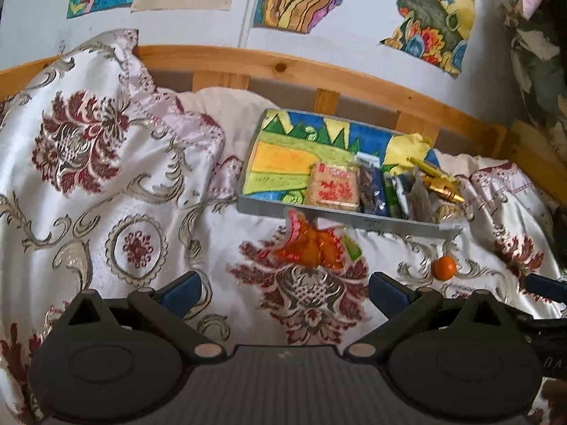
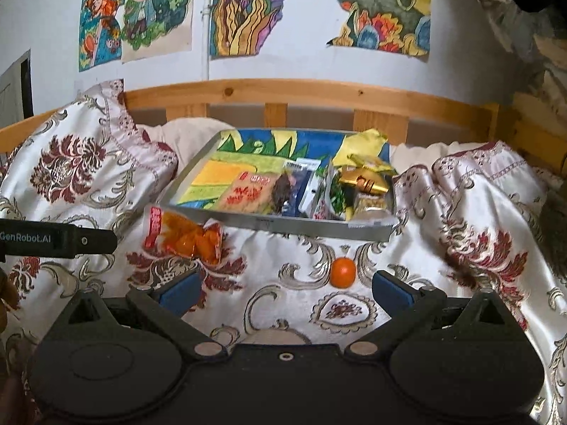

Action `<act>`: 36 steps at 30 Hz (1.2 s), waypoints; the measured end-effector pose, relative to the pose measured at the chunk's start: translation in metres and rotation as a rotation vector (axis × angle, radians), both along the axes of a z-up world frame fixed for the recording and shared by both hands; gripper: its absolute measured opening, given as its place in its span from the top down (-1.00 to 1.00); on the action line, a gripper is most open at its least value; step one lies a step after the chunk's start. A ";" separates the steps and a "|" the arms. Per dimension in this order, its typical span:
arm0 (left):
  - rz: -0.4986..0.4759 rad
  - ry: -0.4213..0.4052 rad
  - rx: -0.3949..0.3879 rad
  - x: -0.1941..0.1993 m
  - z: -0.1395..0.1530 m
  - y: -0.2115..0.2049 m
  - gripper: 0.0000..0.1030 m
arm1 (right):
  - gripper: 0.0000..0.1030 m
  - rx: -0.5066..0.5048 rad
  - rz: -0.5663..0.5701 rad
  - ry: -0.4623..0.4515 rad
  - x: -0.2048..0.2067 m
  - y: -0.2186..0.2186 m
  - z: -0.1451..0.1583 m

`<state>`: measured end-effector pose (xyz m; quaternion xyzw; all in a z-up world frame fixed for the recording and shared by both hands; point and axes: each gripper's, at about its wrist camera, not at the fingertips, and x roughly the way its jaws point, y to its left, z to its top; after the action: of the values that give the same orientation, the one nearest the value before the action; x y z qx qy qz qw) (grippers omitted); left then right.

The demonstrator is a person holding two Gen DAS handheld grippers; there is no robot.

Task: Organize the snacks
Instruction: 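Withdraw both open tools toward the red spicy snack bag and orange, then move the left tool over the red spicy snack bag while the right tool approaches the orange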

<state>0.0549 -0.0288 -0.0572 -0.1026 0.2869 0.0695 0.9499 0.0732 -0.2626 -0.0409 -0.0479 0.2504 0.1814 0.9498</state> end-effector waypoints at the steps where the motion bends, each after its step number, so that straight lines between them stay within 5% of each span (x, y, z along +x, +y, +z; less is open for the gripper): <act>1: 0.008 0.009 -0.001 0.000 -0.003 0.001 -0.99 | -0.98 -0.002 0.002 0.006 0.001 0.001 -0.001; 36: 0.080 0.089 0.011 0.013 -0.024 0.007 -0.99 | -0.98 0.014 0.026 0.088 0.016 0.005 -0.012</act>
<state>0.0682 -0.0216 -0.0809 -0.1057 0.3241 0.1134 0.9332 0.0894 -0.2574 -0.0524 -0.0364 0.2898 0.1977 0.9357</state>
